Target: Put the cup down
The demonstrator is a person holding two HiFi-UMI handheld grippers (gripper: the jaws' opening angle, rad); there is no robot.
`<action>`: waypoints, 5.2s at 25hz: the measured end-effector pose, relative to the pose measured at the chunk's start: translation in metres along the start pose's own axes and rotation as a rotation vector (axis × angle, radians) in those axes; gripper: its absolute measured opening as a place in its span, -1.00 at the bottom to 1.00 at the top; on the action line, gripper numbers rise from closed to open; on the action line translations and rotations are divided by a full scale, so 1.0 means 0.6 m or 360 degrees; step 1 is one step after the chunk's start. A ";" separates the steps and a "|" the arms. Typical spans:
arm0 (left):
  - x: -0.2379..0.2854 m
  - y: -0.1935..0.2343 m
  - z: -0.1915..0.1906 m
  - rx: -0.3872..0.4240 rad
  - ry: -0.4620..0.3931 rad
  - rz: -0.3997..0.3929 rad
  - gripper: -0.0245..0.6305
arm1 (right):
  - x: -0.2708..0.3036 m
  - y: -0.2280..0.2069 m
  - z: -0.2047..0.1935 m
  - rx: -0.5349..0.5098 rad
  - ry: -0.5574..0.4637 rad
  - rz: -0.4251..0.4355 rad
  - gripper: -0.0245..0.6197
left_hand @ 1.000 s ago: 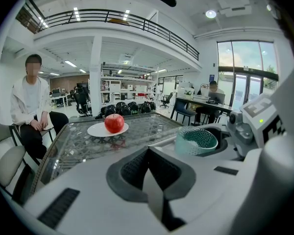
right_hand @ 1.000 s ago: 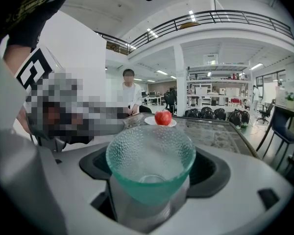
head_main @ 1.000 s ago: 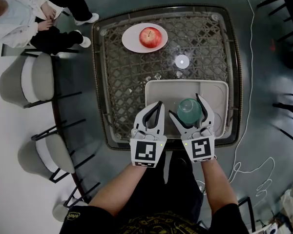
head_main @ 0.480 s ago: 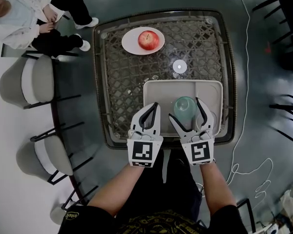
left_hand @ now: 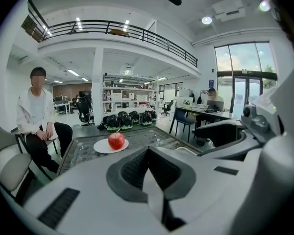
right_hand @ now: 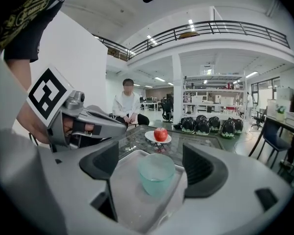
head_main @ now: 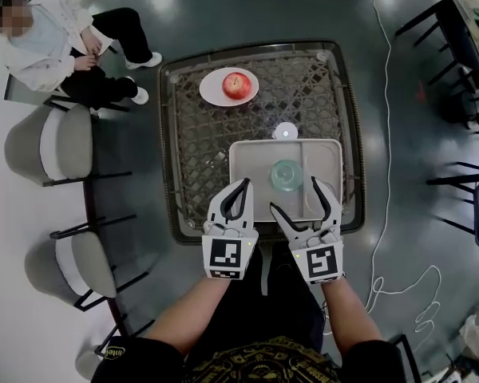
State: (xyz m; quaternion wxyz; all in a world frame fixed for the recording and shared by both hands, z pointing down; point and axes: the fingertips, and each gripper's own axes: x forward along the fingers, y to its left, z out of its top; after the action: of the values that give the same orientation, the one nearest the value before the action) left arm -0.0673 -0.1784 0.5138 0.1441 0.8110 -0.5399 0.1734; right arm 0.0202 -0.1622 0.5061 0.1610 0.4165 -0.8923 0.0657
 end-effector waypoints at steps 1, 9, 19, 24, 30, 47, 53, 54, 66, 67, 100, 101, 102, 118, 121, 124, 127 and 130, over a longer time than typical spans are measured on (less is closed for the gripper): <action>-0.009 -0.004 0.011 0.0005 -0.0014 0.0000 -0.93 | -0.010 0.002 0.011 0.0008 -0.0010 -0.0001 0.35; -0.092 -0.051 0.084 0.0033 -0.0111 -0.0036 -0.93 | -0.098 0.027 0.088 0.0008 -0.0046 0.0042 0.34; -0.174 -0.096 0.136 -0.0010 -0.0200 -0.0067 -0.93 | -0.174 0.039 0.141 0.0036 -0.0088 0.0043 0.34; -0.201 -0.107 0.148 -0.0023 -0.0219 -0.0057 -0.93 | -0.196 0.050 0.157 0.0018 -0.0100 0.0059 0.05; -0.213 -0.137 0.162 -0.0003 -0.0214 -0.0054 -0.93 | -0.223 0.042 0.176 -0.0003 -0.0140 0.0080 -0.47; -0.227 -0.170 0.192 0.0112 -0.0296 -0.0157 -0.93 | -0.246 0.038 0.200 0.0032 -0.0198 0.0009 -0.90; -0.263 -0.159 0.209 0.0173 -0.0358 -0.0240 -0.93 | -0.251 0.069 0.209 0.0080 -0.0183 -0.0074 -0.90; -0.271 -0.156 0.207 0.0178 -0.0357 -0.0255 -0.93 | -0.253 0.076 0.208 0.0095 -0.0175 -0.0097 -0.90; -0.395 -0.087 0.148 0.0146 -0.0325 -0.0403 -0.93 | -0.301 0.187 0.204 0.0193 -0.0125 -0.0400 -0.90; -0.404 -0.086 0.141 0.0143 -0.0323 -0.0425 -0.93 | -0.307 0.195 0.206 0.0189 -0.0128 -0.0426 -0.90; -0.540 -0.281 0.084 0.0203 -0.0304 -0.0340 -0.93 | -0.539 0.248 0.115 0.0297 -0.0209 -0.0378 -0.90; -0.541 -0.289 0.082 0.0207 -0.0304 -0.0331 -0.93 | -0.544 0.246 0.115 0.0273 -0.0194 -0.0358 -0.90; -0.541 -0.296 0.079 0.0209 -0.0302 -0.0327 -0.93 | -0.548 0.244 0.115 0.0254 -0.0186 -0.0348 -0.90; -0.549 -0.300 0.093 0.0259 -0.0355 -0.0455 -0.93 | -0.571 0.260 0.140 0.0240 -0.0191 -0.0506 -0.91; -0.548 -0.297 0.091 0.0264 -0.0359 -0.0483 -0.93 | -0.568 0.267 0.140 0.0235 -0.0196 -0.0518 -0.91; -0.549 -0.292 0.089 0.0269 -0.0348 -0.0505 -0.93 | -0.567 0.273 0.142 0.0233 -0.0189 -0.0531 -0.91; -0.550 -0.289 0.096 0.0258 -0.0373 -0.0517 -0.93 | -0.565 0.276 0.142 0.0225 -0.0185 -0.0543 -0.91; -0.550 -0.282 0.088 0.0265 -0.0345 -0.0522 -0.93 | -0.561 0.280 0.142 0.0222 -0.0181 -0.0548 -0.91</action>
State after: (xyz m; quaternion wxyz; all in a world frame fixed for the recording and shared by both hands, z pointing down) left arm -0.0219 0.1355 0.3145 0.0438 0.9110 -0.3969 0.1034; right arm 0.0745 0.1677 0.3139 0.0898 0.5763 -0.8088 0.0752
